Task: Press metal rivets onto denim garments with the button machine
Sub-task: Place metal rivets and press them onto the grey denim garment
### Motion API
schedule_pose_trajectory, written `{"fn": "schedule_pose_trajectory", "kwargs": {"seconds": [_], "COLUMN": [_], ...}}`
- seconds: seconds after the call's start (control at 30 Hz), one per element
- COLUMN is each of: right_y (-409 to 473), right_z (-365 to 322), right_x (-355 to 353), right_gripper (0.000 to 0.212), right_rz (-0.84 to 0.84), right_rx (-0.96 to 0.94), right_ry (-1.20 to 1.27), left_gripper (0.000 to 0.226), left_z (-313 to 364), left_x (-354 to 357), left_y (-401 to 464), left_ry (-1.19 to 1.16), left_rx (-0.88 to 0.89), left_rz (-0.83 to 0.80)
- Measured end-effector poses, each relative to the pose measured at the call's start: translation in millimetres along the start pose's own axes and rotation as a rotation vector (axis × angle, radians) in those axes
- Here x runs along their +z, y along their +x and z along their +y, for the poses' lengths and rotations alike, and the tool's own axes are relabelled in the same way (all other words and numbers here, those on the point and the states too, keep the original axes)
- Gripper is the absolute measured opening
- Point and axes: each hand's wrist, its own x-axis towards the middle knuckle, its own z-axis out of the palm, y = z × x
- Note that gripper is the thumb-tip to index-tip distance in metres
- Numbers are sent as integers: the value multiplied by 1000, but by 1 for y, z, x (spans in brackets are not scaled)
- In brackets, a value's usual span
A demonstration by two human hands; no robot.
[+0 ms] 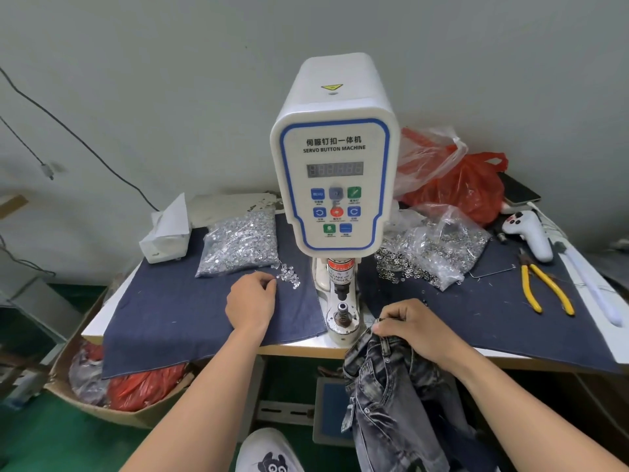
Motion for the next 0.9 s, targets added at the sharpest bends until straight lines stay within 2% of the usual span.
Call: {"fn": "schedule_pose_trajectory", "kwargs": {"seconds": [0.23, 0.43, 0.5, 0.57, 0.9], "right_y": [0, 0, 1, 1, 1], "right_z": [-1, 1, 1, 2, 4], "right_x": [2, 1, 1, 2, 0], "right_gripper": [40, 38, 38, 38, 38], "right_rz": [7, 11, 15, 20, 22], "right_rx": [2, 3, 5, 3, 1], "right_ry": [-1, -7, -4, -10, -20], "left_gripper": [18, 15, 16, 15, 10], "left_z": [-1, 19, 27, 35, 48], "left_x": [-11, -14, -10, -7, -2], "left_y": [-7, -45, -63, -78, -98], "left_ry": [-191, -654, -730, -765, -717], "left_rx": [26, -24, -15, 21, 80], "left_rz": [-67, -224, -307, -367, -428]}}
